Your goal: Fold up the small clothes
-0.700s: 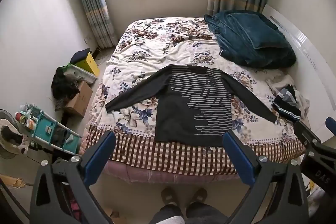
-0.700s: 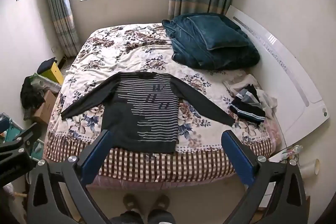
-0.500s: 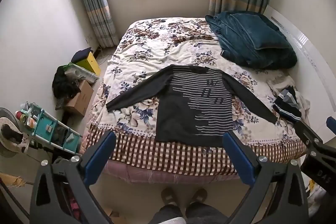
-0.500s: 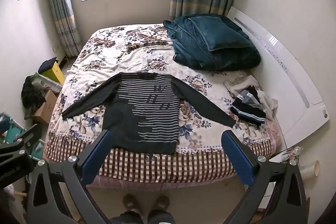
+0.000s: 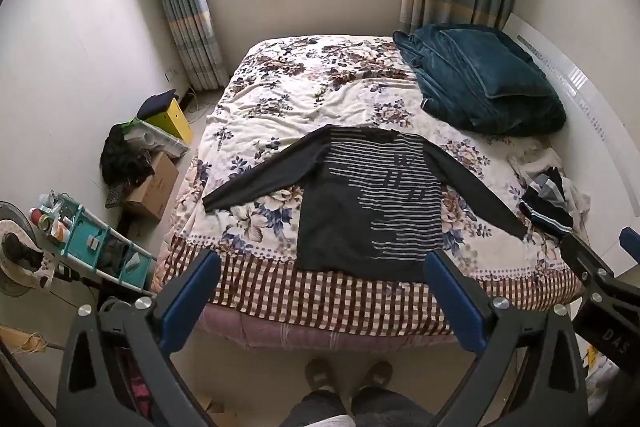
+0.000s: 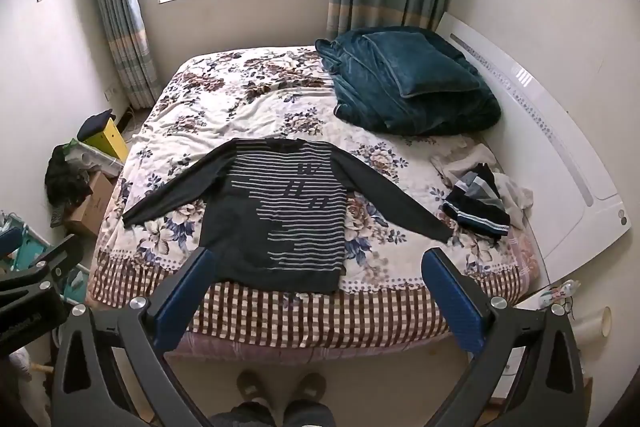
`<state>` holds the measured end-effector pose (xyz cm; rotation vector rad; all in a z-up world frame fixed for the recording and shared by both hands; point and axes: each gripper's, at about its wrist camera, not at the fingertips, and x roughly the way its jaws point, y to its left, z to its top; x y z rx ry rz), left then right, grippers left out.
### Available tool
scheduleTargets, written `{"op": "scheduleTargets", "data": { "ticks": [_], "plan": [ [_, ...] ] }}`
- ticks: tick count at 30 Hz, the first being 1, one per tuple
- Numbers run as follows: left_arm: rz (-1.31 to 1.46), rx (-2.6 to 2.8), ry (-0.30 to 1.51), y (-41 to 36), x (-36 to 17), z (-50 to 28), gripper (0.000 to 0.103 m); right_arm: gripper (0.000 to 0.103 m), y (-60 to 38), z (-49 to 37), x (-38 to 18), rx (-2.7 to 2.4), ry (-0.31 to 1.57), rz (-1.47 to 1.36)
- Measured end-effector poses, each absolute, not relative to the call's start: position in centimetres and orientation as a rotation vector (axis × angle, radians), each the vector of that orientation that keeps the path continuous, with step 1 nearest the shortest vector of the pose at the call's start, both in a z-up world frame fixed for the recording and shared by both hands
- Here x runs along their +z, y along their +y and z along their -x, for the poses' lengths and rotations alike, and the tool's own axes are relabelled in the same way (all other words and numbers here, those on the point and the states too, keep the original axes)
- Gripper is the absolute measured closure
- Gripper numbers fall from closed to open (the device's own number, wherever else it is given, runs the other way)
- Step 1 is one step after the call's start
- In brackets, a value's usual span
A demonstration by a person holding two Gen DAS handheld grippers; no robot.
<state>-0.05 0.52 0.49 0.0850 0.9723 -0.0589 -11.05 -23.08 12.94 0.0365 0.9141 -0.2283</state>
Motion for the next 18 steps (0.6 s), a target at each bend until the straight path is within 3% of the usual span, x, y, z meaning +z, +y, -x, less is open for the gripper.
{"op": "scheduleTargets", "data": {
  "ticks": [18],
  "plan": [
    [-0.086,-0.062,0.969,0.21,0.56,0.12,0.000,0.000,-23.24,11.26,13.33,-0.216,0.913,-0.039]
  ]
}}
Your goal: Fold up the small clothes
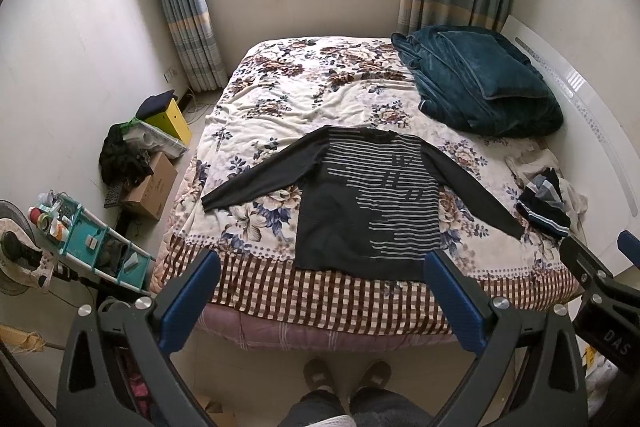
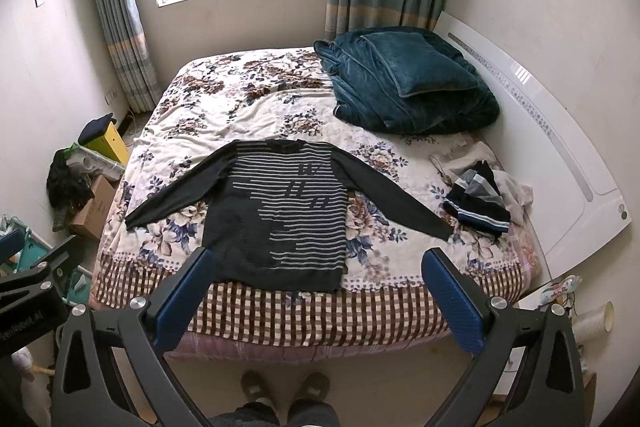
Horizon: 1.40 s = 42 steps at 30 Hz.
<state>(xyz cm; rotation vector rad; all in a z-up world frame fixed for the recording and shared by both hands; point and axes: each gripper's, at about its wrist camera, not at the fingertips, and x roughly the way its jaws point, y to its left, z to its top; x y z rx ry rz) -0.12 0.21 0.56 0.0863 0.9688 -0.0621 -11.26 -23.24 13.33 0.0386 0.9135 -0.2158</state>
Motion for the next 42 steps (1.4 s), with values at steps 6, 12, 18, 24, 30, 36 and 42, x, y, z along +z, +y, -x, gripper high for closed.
{"op": "scheduleTargets", "data": {
  "ticks": [6,12,18,24,30,36,42],
  "plan": [
    [-0.085,-0.062,0.967,0.3,0.6,0.1,0.000,0.000,-22.7,11.4,13.7,-0.215,0.911,-0.040],
    [-0.085,-0.062,0.966,0.2,0.8,0.2,0.000,0.000,-22.7,11.5,13.8,-0.215,0.911,-0.039],
    [-0.082,-0.061,0.965,0.3,0.9,0.4,0.000,0.000,-22.5,11.7,13.9,-0.214,0.911,-0.041],
    [-0.083,-0.062,0.962,0.4,0.9,0.5,0.000,0.000,-22.2,12.0,14.0,-0.216,0.908,-0.039],
    [-0.083,-0.061,0.960,0.5,1.1,0.7,0.000,0.000,-22.3,11.9,13.9,-0.215,0.910,-0.038],
    [-0.084,-0.061,0.959,0.6,1.1,0.7,0.000,0.000,-22.3,12.0,13.9,-0.216,0.911,-0.043],
    [-0.082,-0.058,0.959,0.9,1.6,1.2,0.000,0.000,-22.0,12.2,13.8,-0.213,0.912,-0.043]
  ]
}}
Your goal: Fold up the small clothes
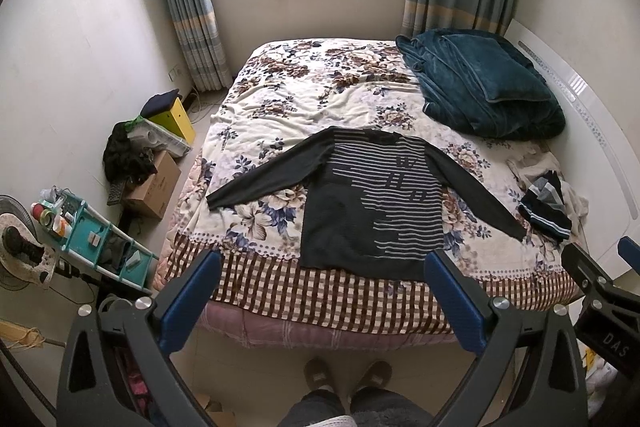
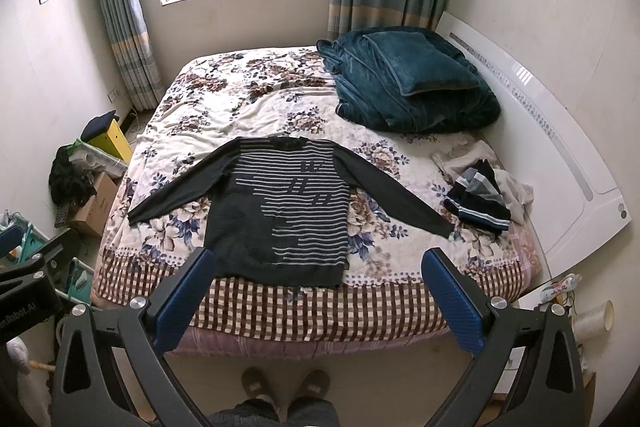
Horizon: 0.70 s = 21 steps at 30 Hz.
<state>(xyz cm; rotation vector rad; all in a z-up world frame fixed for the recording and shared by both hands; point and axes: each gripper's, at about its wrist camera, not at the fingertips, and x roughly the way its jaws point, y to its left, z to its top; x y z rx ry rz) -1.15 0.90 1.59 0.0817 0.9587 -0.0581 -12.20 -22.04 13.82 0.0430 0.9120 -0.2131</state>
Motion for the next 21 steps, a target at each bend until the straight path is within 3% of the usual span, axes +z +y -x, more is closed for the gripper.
{"op": "scheduleTargets", "data": {
  "ticks": [12,21],
  "plan": [
    [-0.083,-0.067,0.967,0.9,1.1,1.1,0.000,0.000,-20.7,12.7,13.0,-0.215,0.931,-0.061],
    [-0.142,-0.109,0.962,-2.2,-4.3,-6.3,0.000,0.000,-24.6,8.5,6.8,-0.335,0.962,-0.222]
  ]
}}
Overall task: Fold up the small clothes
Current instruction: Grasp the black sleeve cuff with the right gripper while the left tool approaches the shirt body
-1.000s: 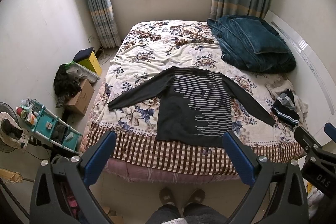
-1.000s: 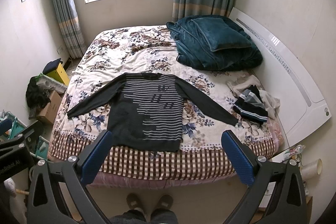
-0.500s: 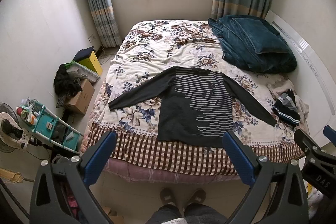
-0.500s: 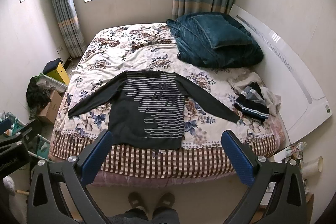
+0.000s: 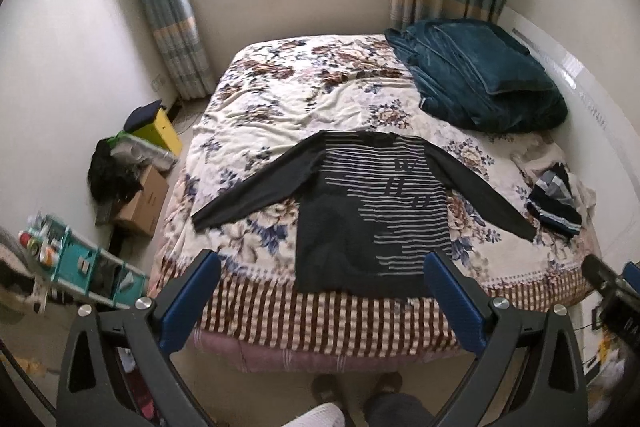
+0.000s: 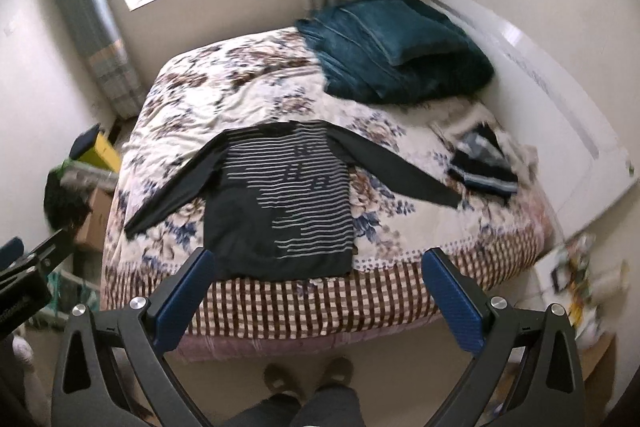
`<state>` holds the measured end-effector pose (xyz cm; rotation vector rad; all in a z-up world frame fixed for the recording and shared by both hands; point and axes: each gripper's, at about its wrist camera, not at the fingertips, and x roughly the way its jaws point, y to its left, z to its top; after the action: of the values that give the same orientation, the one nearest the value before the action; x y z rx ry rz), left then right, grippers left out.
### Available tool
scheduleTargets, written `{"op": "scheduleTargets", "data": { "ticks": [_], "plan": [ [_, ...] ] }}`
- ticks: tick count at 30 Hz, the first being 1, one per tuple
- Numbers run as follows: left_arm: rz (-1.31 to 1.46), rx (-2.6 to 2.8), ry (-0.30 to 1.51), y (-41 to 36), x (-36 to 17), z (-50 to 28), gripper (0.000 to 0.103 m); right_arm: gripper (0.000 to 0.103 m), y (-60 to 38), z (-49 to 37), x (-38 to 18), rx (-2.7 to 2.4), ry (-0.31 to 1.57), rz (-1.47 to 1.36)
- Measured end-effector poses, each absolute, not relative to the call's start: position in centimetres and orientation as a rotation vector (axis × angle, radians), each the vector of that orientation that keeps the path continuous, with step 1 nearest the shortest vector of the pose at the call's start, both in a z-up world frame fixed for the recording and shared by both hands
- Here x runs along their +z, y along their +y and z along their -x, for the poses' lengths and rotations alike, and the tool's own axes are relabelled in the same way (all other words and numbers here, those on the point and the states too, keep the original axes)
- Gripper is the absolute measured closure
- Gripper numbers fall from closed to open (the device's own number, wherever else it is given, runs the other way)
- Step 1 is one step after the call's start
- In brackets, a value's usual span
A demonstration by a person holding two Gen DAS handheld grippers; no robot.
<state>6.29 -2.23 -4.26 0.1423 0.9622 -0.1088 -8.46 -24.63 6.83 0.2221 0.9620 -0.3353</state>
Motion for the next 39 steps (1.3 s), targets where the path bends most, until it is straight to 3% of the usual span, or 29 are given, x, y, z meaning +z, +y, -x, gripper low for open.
{"op": "scheduleTargets", "data": {
  "ticks": [10,19,27,31,36,37,39],
  "plan": [
    [-0.219,-0.121,1.057,-15.9,-17.3,-19.3,0.000,0.000,-44.0,-1.9,-9.1,-0.583,1.039,-0.484],
    [-0.233,-0.043,1.225,-28.5,-34.5,-30.3,0.000,0.000,-66.5,-10.9,-31.3,-0.608,1.142,-0.868],
    [-0.294,0.010,1.321,-34.7,-47.0,-35.0,0.000,0.000,-78.6,-11.9,-49.3,-0.749,1.097,-1.164],
    [-0.294,-0.001,1.352,-37.1,-50.5,-36.4,0.000,0.000,-82.4,-10.5,-56.0,-0.794,0.989,-1.404],
    [-0.286,-0.016,1.379,-38.7,-52.8,-37.2,0.000,0.000,-84.9,-9.0,-58.9,-0.863,0.695,-1.607],
    [-0.282,-0.020,1.384,-38.8,-53.0,-37.3,0.000,0.002,-85.0,-9.0,-58.8,-0.876,0.642,-1.610],
    [-0.279,-0.023,1.387,-39.0,-53.3,-37.6,0.000,0.018,-85.6,-9.7,-58.9,-0.886,0.574,-1.588]
  ]
}}
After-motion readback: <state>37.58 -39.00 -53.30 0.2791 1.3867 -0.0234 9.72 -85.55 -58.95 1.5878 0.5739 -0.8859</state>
